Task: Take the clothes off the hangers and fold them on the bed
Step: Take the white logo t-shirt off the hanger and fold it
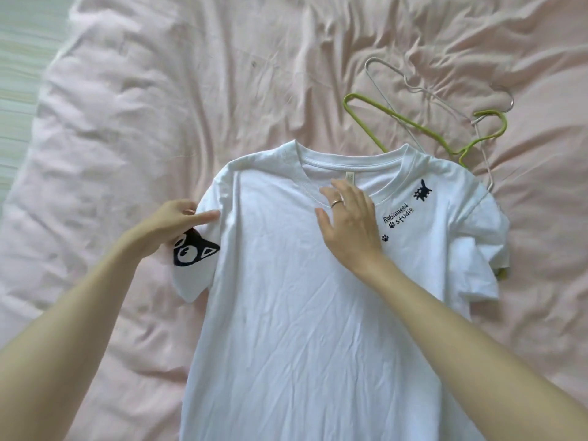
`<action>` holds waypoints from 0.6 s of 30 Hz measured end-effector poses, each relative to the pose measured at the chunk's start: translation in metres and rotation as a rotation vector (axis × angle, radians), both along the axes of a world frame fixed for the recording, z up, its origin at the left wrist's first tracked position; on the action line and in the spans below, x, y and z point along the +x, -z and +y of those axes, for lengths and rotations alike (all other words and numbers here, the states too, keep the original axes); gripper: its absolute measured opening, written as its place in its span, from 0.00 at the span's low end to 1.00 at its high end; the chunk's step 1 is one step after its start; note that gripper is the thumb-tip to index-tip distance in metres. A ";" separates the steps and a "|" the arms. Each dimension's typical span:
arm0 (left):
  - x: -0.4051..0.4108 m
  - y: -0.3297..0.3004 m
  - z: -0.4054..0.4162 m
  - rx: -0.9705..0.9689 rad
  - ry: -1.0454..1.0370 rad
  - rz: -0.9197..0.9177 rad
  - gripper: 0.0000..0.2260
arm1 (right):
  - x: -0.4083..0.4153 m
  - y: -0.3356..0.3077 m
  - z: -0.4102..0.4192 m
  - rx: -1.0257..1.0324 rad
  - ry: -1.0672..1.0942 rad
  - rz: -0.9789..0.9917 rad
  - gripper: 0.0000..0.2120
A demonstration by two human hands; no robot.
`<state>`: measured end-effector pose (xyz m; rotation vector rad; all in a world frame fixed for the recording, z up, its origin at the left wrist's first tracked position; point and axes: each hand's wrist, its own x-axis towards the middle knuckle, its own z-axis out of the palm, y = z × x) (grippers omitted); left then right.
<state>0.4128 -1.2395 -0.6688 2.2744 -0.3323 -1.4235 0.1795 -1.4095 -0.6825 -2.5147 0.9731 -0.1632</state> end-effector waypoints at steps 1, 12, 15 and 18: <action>0.001 -0.003 0.007 0.010 0.006 0.072 0.08 | 0.007 -0.002 0.019 0.034 -0.068 0.010 0.20; 0.067 -0.008 0.036 -0.193 -0.244 -0.303 0.19 | 0.032 0.009 0.068 0.188 -0.306 0.495 0.25; 0.052 0.003 0.062 -0.149 -0.200 -0.228 0.22 | 0.035 0.007 0.070 0.196 -0.293 0.507 0.25; 0.048 0.002 0.077 -0.199 -0.260 -0.119 0.16 | 0.039 0.008 0.072 0.223 -0.271 0.511 0.25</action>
